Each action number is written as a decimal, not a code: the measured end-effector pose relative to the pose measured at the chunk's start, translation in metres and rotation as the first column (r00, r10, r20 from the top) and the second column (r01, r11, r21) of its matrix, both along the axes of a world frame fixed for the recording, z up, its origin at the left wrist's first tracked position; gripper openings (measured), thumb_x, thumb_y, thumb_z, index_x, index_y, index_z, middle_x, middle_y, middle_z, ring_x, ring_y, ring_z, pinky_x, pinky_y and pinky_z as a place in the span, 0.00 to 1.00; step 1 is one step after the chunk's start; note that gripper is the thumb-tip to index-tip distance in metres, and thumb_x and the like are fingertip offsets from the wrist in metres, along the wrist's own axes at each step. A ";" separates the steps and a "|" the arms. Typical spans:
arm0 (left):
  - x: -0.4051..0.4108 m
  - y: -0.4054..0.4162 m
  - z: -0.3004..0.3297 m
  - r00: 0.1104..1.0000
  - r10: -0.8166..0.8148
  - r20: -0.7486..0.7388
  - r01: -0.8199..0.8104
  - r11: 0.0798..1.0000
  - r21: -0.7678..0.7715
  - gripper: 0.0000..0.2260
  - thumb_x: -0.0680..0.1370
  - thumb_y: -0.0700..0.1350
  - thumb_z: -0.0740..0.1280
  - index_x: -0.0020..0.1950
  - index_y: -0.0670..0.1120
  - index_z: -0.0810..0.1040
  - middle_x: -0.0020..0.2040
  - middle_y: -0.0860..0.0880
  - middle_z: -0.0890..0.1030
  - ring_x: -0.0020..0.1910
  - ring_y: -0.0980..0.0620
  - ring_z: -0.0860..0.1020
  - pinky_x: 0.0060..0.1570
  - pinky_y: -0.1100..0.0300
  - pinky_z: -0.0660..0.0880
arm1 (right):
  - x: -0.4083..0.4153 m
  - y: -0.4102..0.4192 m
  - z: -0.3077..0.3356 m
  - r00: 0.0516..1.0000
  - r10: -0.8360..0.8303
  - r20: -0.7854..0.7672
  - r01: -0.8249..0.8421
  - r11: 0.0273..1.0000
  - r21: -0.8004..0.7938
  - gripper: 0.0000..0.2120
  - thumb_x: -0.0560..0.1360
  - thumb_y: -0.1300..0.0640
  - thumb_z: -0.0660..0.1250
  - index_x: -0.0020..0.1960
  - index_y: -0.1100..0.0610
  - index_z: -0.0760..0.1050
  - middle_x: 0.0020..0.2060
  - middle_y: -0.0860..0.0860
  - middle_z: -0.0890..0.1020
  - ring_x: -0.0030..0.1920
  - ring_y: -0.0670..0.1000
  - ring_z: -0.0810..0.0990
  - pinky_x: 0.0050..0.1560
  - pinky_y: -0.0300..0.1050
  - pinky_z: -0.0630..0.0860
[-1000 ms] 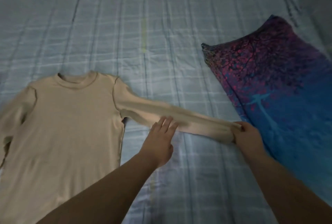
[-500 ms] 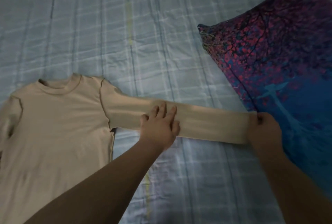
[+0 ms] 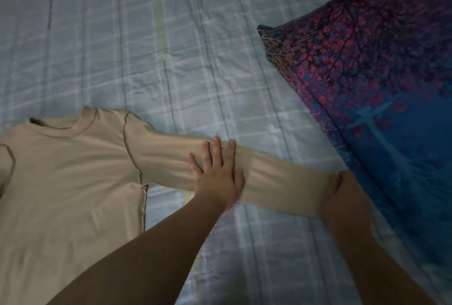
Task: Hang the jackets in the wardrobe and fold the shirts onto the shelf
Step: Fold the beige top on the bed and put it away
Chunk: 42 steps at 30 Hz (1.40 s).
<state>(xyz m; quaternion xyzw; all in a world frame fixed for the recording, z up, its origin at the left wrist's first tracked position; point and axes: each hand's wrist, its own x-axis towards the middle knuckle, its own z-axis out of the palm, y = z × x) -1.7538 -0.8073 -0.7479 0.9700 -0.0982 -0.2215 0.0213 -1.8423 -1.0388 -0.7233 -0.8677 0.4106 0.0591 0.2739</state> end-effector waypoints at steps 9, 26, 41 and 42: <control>0.003 0.018 0.026 0.997 -0.058 -0.045 0.045 0.968 -0.247 0.29 0.79 0.61 0.47 0.78 0.62 0.38 0.81 0.50 0.39 0.79 0.43 0.38 0.72 0.33 0.45 | 0.021 0.021 0.061 0.969 -0.132 0.210 0.111 0.988 0.109 0.08 0.81 0.55 0.58 0.50 0.59 0.72 0.42 0.56 0.75 0.47 0.59 0.75 0.47 0.49 0.68; 0.034 0.423 0.091 0.975 0.152 0.163 -0.070 0.904 -0.423 0.31 0.78 0.57 0.48 0.80 0.53 0.47 0.80 0.42 0.55 0.79 0.42 0.53 0.75 0.46 0.57 | 0.177 0.432 0.188 0.814 0.083 0.575 -0.275 0.927 0.256 0.09 0.80 0.51 0.62 0.46 0.54 0.76 0.31 0.55 0.73 0.26 0.45 0.68 0.19 0.30 0.62; -0.002 0.646 0.034 0.916 0.361 0.173 -0.230 0.829 -0.510 0.28 0.76 0.50 0.55 0.75 0.42 0.62 0.71 0.34 0.70 0.69 0.35 0.71 0.69 0.40 0.62 | 0.180 0.748 0.026 0.799 0.540 0.265 -0.596 0.772 0.222 0.09 0.79 0.44 0.57 0.50 0.46 0.73 0.37 0.47 0.81 0.39 0.52 0.81 0.44 0.49 0.78; -0.006 0.651 0.033 0.909 0.369 0.195 -0.223 0.824 -0.521 0.28 0.76 0.50 0.55 0.74 0.41 0.61 0.70 0.33 0.71 0.68 0.34 0.71 0.68 0.41 0.62 | 0.177 0.754 0.020 0.791 0.568 0.227 -0.609 0.762 0.220 0.10 0.79 0.44 0.57 0.49 0.47 0.73 0.38 0.47 0.81 0.40 0.53 0.81 0.45 0.51 0.78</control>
